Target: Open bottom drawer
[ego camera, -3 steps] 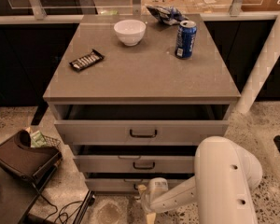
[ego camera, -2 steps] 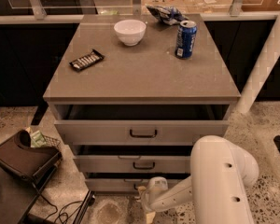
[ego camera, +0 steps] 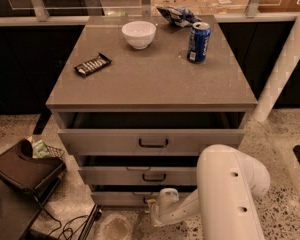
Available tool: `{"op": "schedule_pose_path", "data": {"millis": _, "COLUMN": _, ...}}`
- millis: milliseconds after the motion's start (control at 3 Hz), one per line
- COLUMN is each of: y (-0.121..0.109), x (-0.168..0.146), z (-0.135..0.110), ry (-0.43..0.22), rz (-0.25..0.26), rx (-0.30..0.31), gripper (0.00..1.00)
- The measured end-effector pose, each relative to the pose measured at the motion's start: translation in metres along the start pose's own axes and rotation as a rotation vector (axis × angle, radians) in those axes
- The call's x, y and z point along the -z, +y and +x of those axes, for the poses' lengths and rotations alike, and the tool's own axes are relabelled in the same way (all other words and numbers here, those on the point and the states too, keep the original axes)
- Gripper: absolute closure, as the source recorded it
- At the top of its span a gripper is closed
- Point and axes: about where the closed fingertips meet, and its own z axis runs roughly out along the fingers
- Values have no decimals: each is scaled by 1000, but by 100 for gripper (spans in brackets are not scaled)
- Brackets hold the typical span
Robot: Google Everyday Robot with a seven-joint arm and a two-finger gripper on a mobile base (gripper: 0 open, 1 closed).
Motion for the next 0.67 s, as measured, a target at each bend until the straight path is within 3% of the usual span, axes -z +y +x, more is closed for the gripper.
{"op": "schedule_pose_path", "data": {"millis": 333, "y": 0, "x": 0, "z": 0, "ry": -1, "rz": 0, "rx": 0, "gripper": 87}}
{"op": "schedule_pose_path", "data": {"millis": 667, "y": -1, "x": 5, "z": -2, "ry": -1, "rz": -1, "rx": 0, "gripper": 100}}
